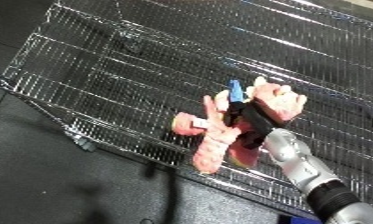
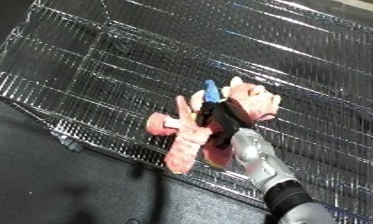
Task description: Pick up the object and place it into the box
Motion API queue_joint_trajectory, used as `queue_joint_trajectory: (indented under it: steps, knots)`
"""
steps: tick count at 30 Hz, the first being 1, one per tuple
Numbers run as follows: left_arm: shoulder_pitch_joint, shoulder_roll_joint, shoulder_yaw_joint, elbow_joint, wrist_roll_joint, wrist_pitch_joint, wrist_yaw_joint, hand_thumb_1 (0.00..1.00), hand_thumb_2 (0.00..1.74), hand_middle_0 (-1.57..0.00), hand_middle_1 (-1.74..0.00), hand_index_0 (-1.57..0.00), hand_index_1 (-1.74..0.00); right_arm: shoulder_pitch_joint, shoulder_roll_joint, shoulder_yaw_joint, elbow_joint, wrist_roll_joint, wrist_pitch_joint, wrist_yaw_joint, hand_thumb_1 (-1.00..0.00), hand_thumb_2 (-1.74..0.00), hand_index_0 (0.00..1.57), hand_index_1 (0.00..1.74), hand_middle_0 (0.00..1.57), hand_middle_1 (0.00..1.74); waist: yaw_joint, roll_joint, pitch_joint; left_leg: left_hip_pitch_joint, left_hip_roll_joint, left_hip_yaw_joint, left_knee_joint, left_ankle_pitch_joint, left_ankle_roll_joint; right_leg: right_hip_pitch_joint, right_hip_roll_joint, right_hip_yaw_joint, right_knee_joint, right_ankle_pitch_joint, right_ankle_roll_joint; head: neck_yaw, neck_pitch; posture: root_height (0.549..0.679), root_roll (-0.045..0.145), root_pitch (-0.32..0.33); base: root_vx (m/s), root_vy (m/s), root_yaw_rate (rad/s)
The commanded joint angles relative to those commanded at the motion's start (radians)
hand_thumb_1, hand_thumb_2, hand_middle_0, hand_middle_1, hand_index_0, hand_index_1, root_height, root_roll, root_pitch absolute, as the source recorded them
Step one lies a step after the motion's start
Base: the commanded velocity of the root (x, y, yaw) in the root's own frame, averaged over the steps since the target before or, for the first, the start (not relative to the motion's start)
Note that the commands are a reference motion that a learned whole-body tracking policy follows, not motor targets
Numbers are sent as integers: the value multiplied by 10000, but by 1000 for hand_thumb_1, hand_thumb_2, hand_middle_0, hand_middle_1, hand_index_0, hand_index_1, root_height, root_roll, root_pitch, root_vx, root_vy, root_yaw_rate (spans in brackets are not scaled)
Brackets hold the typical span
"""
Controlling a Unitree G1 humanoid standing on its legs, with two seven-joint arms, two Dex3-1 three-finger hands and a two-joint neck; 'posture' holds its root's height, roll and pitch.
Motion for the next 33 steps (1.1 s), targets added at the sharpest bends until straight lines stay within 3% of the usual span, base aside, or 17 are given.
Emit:
queue_joint_trajectory:
  steps: [7,12,20,28,33]
  knots:
    - [-27,-138,93,228,9,47,21,1000,1740,-1570,-1740,-1570,-1740,684,-841,-806,-1613,413,-177,-388,-1000,-1740,1570,1740,1570,1740,-398,-46,0,478,58,178,-245,50,-3,328,-57,55,-120,-12,-23,207,42,622,14,-133,-8,-11,-70]
    - [76,-223,133,316,36,144,-6,1000,1740,-1570,-1740,-1570,-1740,1392,-1676,-1677,-2817,632,-322,-805,-1000,-1740,1570,1740,1570,1740,-766,-61,0,676,81,278,-311,101,1,433,-43,124,-154,45,-39,440,55,622,22,-152,-27,-21,-90]
    - [180,-442,313,380,113,251,-32,1000,1740,-1570,-1740,-1570,-1740,3170,-2881,-3398,-5602,236,-497,-1256,-1000,-1740,1570,1740,1570,1740,-1483,-45,0,1102,87,461,-469,148,33,742,-17,283,-273,66,-56,871,8,624,38,-185,-20,-28,-104]
    - [128,-732,518,322,266,321,-47,1000,1740,-1570,-1740,-1570,-1740,5412,-3282,-5657,-7957,-96,-644,-1612,-1000,-1740,1570,1740,1570,1740,-2304,10,-11,1652,127,764,-492,89,56,1205,-12,497,-476,175,-65,1570,-320,628,56,-224,-4,-22,-141]
    - [174,-938,735,183,315,348,-27,1000,1740,-1570,-1740,-1570,-1740,7014,-3162,-7327,-8955,163,-791,-1883,-1000,-1740,1570,1740,1570,1740,-2838,94,-152,2016,132,977,-560,25,56,1497,-49,599,-618,167,-68,2126,-396,631,68,-242,5,-23,-133]
